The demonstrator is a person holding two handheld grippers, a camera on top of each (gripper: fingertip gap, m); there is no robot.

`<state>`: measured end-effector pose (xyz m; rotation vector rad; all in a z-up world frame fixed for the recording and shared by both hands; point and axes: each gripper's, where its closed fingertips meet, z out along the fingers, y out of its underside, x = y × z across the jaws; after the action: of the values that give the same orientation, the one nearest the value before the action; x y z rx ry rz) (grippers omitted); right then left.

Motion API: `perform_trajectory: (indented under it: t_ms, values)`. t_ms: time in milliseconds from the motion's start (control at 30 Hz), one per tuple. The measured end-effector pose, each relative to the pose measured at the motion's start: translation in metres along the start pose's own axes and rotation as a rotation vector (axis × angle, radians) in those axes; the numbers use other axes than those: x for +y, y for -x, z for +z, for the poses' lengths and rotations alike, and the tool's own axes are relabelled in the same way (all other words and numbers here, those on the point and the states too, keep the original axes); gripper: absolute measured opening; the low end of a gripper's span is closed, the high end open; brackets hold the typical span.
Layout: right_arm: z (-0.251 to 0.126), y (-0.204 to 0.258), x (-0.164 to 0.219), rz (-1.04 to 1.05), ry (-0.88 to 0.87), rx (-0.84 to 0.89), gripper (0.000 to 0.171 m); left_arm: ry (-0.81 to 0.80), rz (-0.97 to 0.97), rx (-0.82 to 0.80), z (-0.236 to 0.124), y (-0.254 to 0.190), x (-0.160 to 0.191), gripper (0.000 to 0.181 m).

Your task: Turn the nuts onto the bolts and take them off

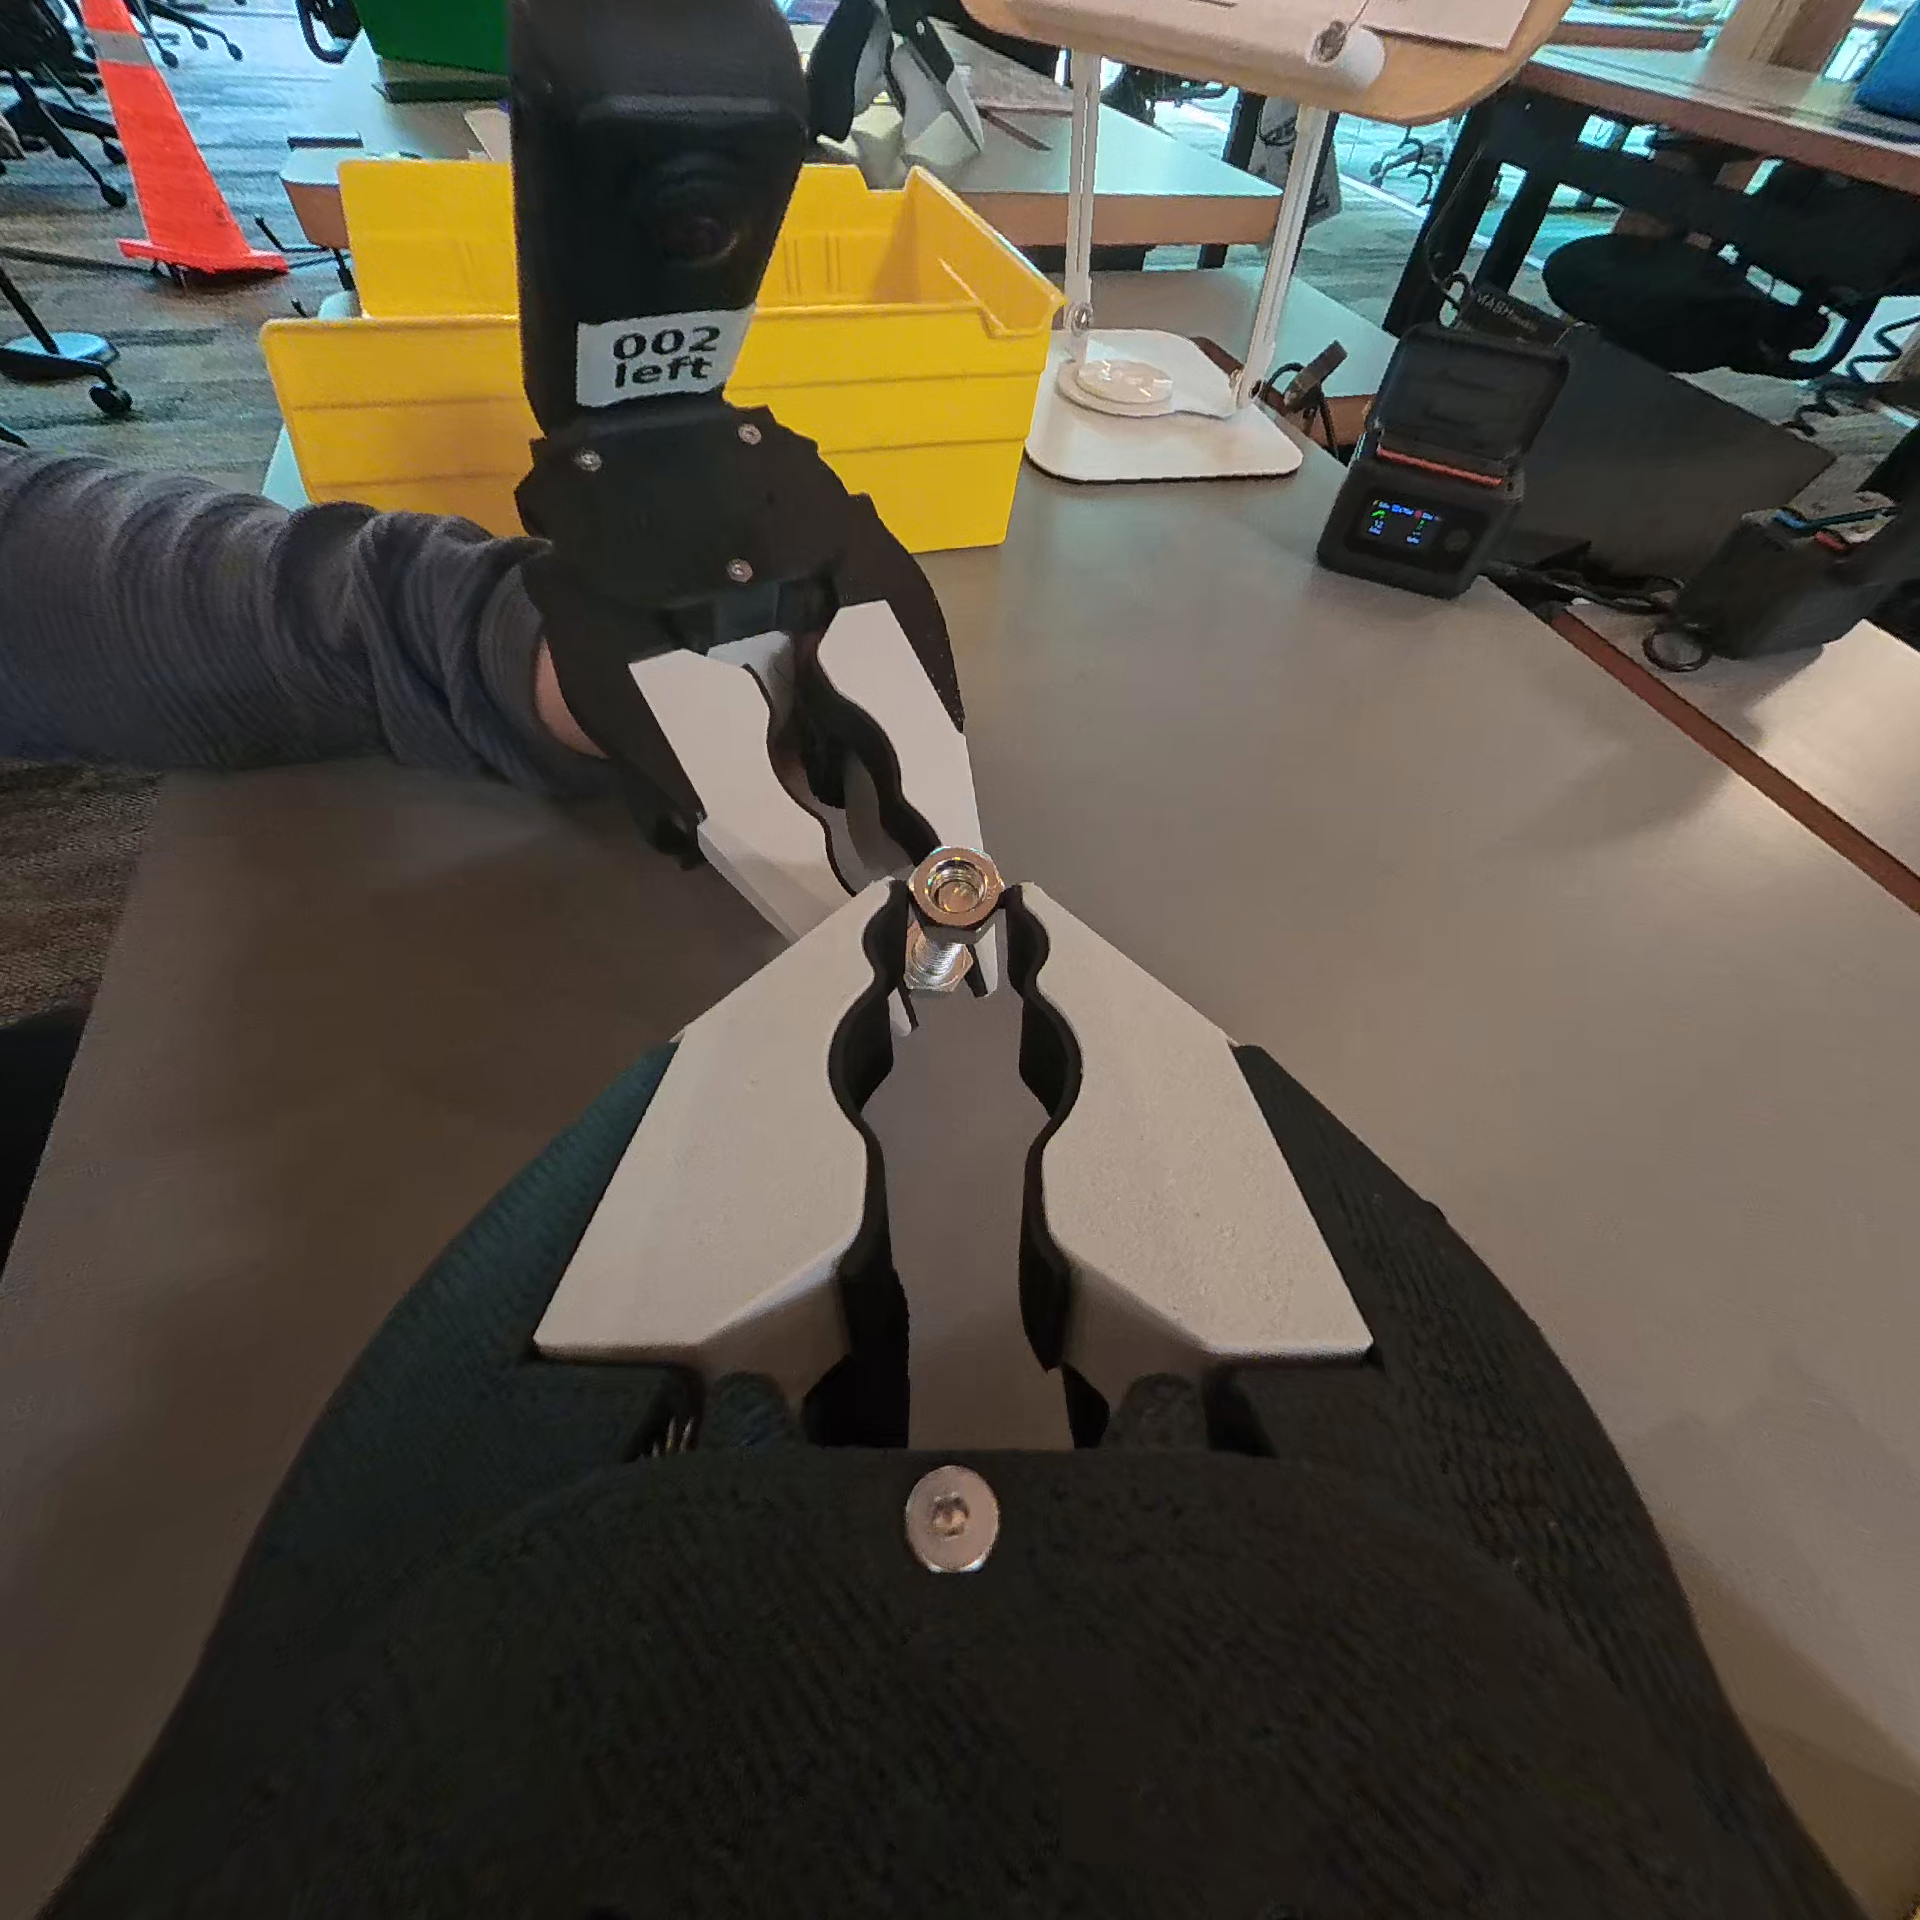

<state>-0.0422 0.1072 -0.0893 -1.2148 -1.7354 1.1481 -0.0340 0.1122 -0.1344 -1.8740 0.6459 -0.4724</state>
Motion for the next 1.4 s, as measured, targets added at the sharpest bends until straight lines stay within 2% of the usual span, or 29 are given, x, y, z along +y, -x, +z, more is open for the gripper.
perform_trajectory:
  t_ms: [1400]
  values:
    - [0.0001,0.0006,0.002,0.044,0.022,-0.008,0.018,0.017,0.023,-0.007,0.0018,-0.0004,0.0019,0.016]
